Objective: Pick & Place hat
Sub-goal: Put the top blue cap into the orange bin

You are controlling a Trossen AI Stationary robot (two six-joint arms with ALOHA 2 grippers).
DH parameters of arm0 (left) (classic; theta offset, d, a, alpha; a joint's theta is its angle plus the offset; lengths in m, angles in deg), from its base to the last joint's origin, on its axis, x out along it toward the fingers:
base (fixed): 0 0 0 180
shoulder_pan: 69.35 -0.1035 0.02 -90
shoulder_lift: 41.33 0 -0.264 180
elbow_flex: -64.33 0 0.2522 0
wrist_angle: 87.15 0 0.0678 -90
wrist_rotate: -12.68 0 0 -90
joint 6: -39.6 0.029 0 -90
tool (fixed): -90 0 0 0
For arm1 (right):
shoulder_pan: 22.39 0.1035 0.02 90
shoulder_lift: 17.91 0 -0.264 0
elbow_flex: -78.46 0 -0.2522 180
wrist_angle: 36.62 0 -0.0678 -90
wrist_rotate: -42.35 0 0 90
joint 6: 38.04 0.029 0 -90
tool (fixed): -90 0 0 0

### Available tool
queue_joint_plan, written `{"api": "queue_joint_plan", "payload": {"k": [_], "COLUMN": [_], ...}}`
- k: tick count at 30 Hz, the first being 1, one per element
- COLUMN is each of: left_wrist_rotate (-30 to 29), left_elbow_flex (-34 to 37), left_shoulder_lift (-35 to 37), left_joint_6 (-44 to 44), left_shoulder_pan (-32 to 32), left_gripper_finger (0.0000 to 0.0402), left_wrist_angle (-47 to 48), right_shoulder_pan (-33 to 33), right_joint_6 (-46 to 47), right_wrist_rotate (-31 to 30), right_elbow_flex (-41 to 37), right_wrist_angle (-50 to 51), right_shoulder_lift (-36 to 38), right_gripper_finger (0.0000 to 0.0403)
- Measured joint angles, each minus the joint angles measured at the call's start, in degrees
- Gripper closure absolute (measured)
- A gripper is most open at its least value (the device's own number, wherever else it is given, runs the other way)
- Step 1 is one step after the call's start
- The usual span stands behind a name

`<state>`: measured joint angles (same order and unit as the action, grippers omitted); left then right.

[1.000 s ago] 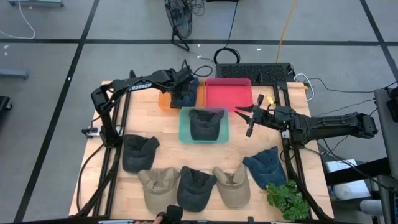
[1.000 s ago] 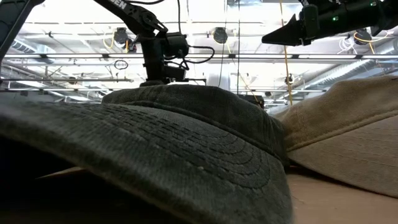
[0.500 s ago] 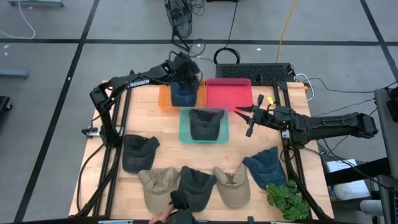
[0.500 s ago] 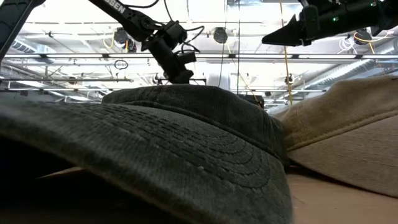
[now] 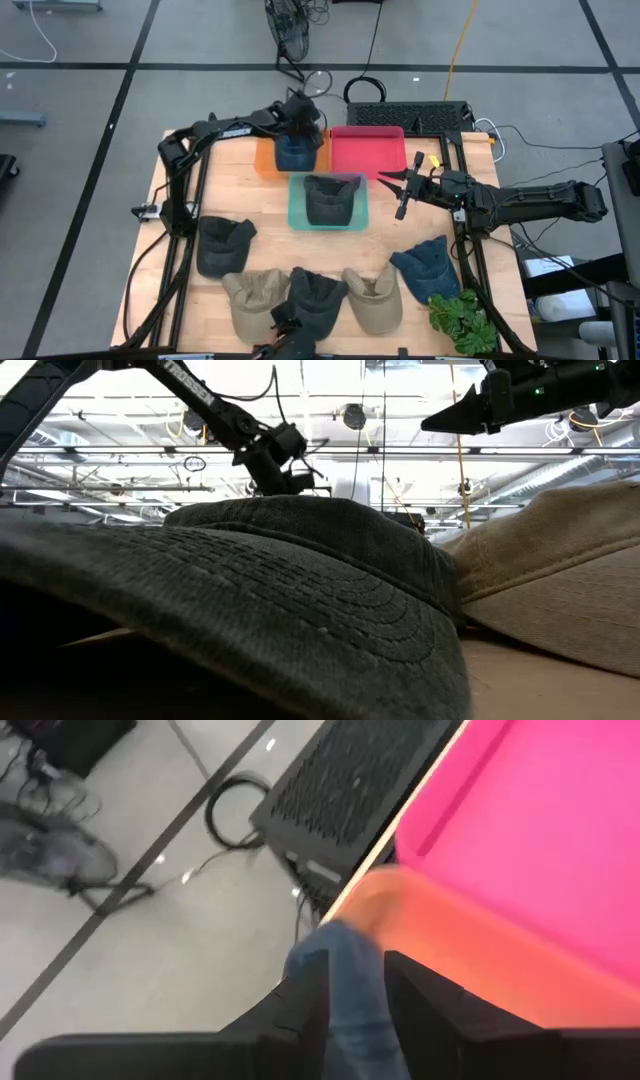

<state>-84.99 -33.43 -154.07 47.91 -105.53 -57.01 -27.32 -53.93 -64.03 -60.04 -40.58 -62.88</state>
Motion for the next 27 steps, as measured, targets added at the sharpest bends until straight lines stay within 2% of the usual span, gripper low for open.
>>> {"api": "queue_joint_plan", "payload": {"k": [5,8,13,20,27], "left_wrist_rotate": [-6.12,-5.35,0.18,-3.66,-4.4], "left_elbow_flex": [0.0,0.0,0.0,0.0,0.03], "left_shoulder_lift": [-1.12,-1.12,-1.12,-1.12,-2.58], "left_joint_6": [-0.29,-2.07,-2.8,-1.12,-1.09], "left_shoulder_pan": [0.32,-0.18,-0.15,1.49,1.23], "left_gripper_finger": [0.0291,0.0291,0.0291,0.0291,0.0291], "left_wrist_angle": [0.22,0.79,4.15,4.53,5.46], "right_shoulder_pan": [0.0,0.0,0.0,0.0,0.0], "right_joint_6": [-0.23,-0.23,-0.23,0.36,0.4], "right_wrist_rotate": [-0.01,-0.02,-0.02,0.0,0.0], "right_elbow_flex": [0.0,0.0,0.0,0.0,0.0], "right_wrist_angle": [0.0,0.0,-0.09,-0.24,-0.22], "right_shoulder_lift": [0.02,0.02,0.02,0.01,0.0], "right_gripper_finger": [0.0353,0.0353,0.0353,0.0353,0.0353]}}
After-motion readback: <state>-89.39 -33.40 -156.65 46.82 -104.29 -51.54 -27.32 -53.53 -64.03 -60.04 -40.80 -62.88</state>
